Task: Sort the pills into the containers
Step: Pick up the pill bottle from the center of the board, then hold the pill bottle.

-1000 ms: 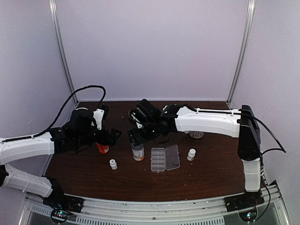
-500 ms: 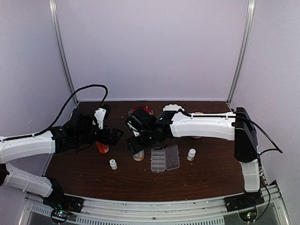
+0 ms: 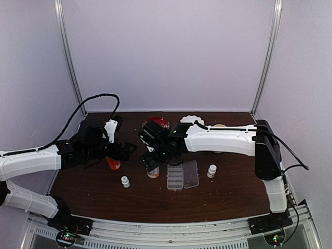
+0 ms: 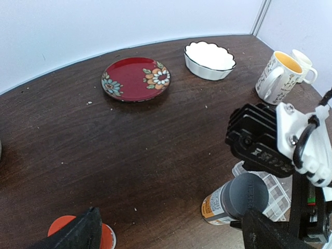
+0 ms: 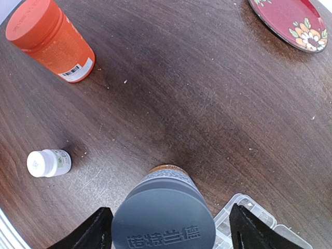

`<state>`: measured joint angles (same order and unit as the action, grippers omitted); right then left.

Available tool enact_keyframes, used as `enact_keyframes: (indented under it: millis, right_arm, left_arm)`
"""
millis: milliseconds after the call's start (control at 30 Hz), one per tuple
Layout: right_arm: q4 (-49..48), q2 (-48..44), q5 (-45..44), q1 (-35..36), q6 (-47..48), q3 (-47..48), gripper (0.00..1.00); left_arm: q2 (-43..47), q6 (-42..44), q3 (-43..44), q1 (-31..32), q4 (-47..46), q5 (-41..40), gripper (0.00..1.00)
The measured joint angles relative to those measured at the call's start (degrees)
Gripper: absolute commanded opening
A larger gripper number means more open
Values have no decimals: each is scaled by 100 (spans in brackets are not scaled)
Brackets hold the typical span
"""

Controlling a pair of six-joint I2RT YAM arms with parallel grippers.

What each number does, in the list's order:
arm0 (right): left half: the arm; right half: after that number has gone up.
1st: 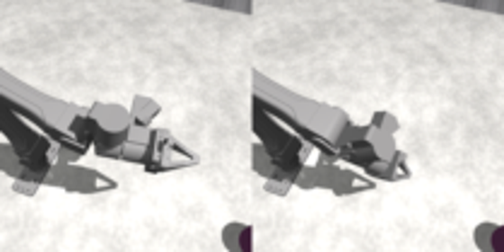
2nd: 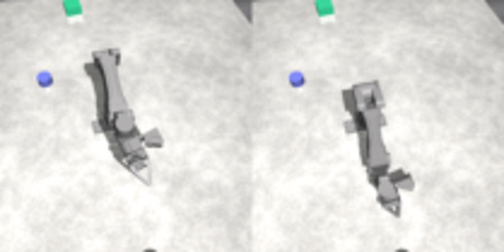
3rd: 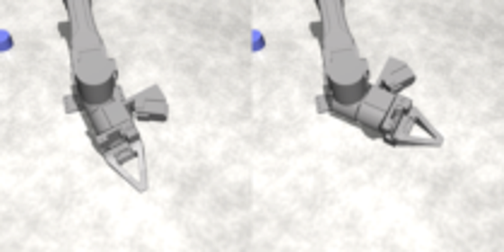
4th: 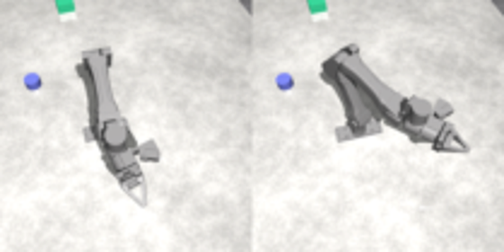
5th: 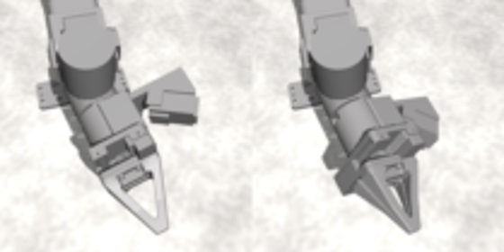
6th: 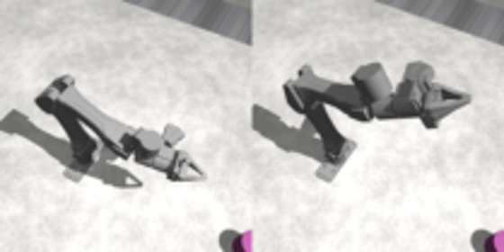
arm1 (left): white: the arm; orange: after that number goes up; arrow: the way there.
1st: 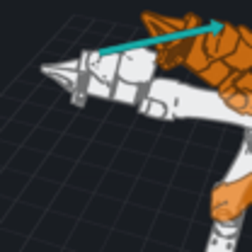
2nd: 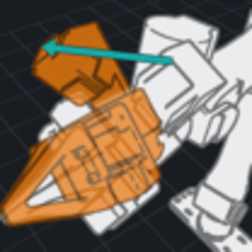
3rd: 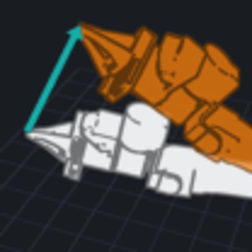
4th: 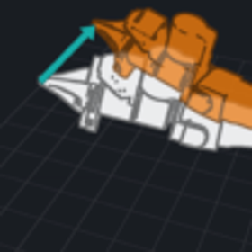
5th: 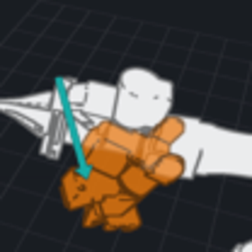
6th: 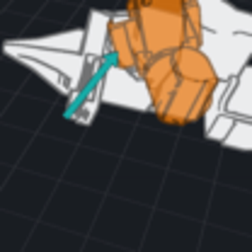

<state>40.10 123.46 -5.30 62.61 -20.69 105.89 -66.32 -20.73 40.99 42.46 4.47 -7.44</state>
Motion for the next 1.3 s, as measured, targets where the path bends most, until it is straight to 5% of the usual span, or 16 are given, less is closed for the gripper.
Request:
enact_keyframes:
  millis: [133, 400, 767, 1000, 1300]
  right_arm:
    - [4, 0, -52, 17, 66, 0, 61]
    - [20, 0, -101, 52, 103, 0, 59]
    - [-304, -398, -74, 66, 72, -400, 39]
    - [-1130, -1550, 507, -321, -214, -1263, 35]
    - [-2291, -2271, 1740, -1097, -638, -2323, 35]
  left_arm:
    - [0, 11, 0, 0, 0, 0, 98]
    - [0, 11, 0, 0, 0, 24, 97]
    - [0, 9, 0, 0, -81, 339, 98]
    - [90, 313, -9, 0, -645, 866, 98]
    - [256, 1587, -748, 0, -2511, 1641, 98]
